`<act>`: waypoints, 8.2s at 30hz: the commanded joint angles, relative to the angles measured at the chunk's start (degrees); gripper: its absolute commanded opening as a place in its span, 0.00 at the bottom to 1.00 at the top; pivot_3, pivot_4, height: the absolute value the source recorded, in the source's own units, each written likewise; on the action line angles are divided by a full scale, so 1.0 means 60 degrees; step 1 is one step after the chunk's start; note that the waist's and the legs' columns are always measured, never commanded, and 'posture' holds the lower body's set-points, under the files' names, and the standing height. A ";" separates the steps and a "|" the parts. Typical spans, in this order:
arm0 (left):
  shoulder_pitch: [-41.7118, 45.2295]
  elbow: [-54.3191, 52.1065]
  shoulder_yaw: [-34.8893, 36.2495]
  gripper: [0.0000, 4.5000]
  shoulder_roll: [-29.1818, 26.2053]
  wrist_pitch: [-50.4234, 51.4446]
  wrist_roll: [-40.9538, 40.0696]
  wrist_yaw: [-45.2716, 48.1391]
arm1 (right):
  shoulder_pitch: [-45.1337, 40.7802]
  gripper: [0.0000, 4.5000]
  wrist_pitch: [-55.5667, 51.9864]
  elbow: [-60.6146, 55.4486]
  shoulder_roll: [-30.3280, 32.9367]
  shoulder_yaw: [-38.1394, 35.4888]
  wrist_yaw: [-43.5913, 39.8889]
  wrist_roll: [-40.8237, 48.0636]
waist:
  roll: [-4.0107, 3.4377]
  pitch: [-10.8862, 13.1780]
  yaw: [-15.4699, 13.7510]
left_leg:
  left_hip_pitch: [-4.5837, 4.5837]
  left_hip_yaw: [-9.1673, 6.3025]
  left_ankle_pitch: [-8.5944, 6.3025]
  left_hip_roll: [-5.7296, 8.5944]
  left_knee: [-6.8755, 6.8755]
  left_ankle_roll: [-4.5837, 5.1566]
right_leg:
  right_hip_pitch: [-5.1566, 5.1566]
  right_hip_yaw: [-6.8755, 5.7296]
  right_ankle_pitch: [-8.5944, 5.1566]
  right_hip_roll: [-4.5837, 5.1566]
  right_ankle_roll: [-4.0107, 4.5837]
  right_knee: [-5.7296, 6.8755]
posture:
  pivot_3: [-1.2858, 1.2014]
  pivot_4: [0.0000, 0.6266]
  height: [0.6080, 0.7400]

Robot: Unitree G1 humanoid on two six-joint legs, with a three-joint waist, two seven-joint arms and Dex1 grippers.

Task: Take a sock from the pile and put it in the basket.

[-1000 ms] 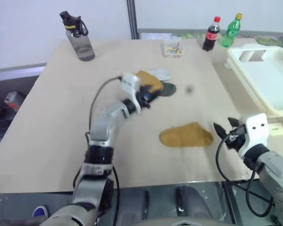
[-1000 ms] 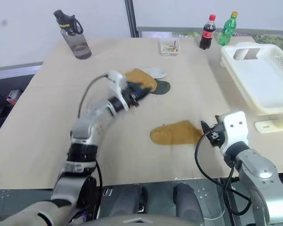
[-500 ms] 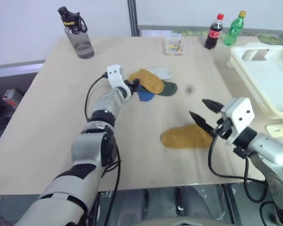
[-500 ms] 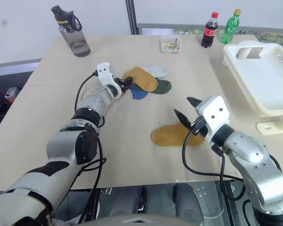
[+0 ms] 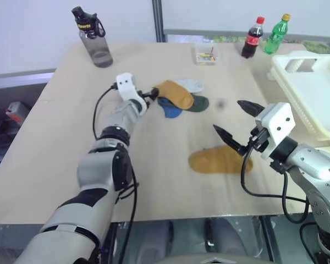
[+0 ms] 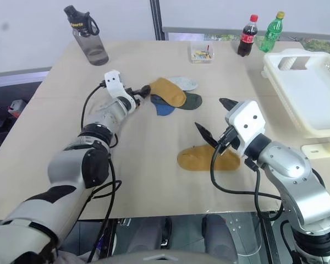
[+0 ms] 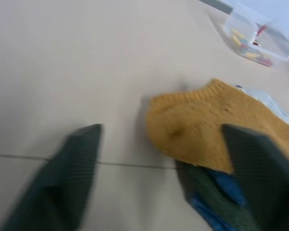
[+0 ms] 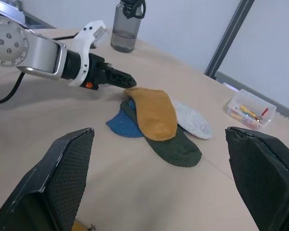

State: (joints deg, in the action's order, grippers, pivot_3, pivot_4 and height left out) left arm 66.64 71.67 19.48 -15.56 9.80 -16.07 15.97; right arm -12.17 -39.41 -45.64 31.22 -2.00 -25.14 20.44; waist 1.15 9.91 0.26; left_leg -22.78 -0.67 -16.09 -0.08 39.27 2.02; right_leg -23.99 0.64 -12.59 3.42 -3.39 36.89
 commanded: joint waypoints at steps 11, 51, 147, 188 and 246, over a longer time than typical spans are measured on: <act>0.0513 0.0189 0.0886 0.41 0.0397 -0.0502 -0.0496 -0.0344 | 0.0429 1.00 0.0059 -0.0525 0.0145 -0.0417 0.0226 -0.0041 | 0.0000 0.0000 0.0032 | 0.0001 -0.0003 0.0000 -0.0001 0.0000 -0.0001 | 0.0000 -0.0003 0.0000 0.0000 0.0000 0.0008 | 0.52 0.24 1.00; 0.0551 0.0505 0.1231 0.01 0.0557 -0.0490 -0.0467 0.0019 | 0.3065 1.00 0.0731 -0.1783 0.1003 -0.2350 -0.0419 0.0664 | 0.0005 0.0002 0.0019 | 0.0010 0.0001 0.0000 0.0002 0.0009 0.0001 | 0.0006 -0.0001 0.0003 0.0004 -0.0005 0.0023 | 0.52 0.24 1.00; -0.1442 -0.3184 -0.8412 0.80 -0.1481 -0.5158 1.0570 -0.3637 | 0.2683 1.00 0.0600 -0.1488 0.1434 -0.2235 -0.0077 0.1255 | 0.0007 0.0000 -0.0177 | 0.0015 0.0012 -0.0003 0.0007 0.0031 0.0007 | 0.0025 0.0010 0.0017 0.0009 -0.0025 0.0022 | 0.52 0.24 1.00; -0.0652 -0.2010 -0.8939 0.62 -0.1164 -0.4794 1.0947 -0.3902 | 0.2902 1.00 0.0591 -0.1735 0.1201 -0.2060 0.0238 0.1014 | 0.0008 -0.0001 -0.0160 | 0.0015 0.0015 -0.0003 0.0006 0.0032 0.0007 | 0.0023 0.0012 0.0017 0.0009 -0.0026 0.0025 | 0.52 0.24 1.00; -0.5967 -1.3236 -0.2634 0.37 -0.2379 0.6795 -0.0501 0.5577 | 0.2025 1.00 0.0258 -0.0743 0.0893 -0.0290 0.0003 0.0864 | -0.0003 -0.0009 0.0099 | 0.0112 0.0016 -0.0002 -0.0042 0.0029 0.0009 | 0.0058 0.0084 0.0012 -0.0034 -0.0022 0.0047 | 0.52 0.24 1.00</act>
State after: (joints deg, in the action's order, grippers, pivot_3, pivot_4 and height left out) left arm 29.88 -8.63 -0.05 -29.59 46.82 -15.44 49.79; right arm 0.96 -40.51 -49.39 36.61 -4.15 -24.11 26.35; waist 1.13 9.86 0.85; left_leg -22.10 -0.58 -16.10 -0.33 39.44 2.08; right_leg -23.64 1.14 -12.52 3.21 -3.52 37.18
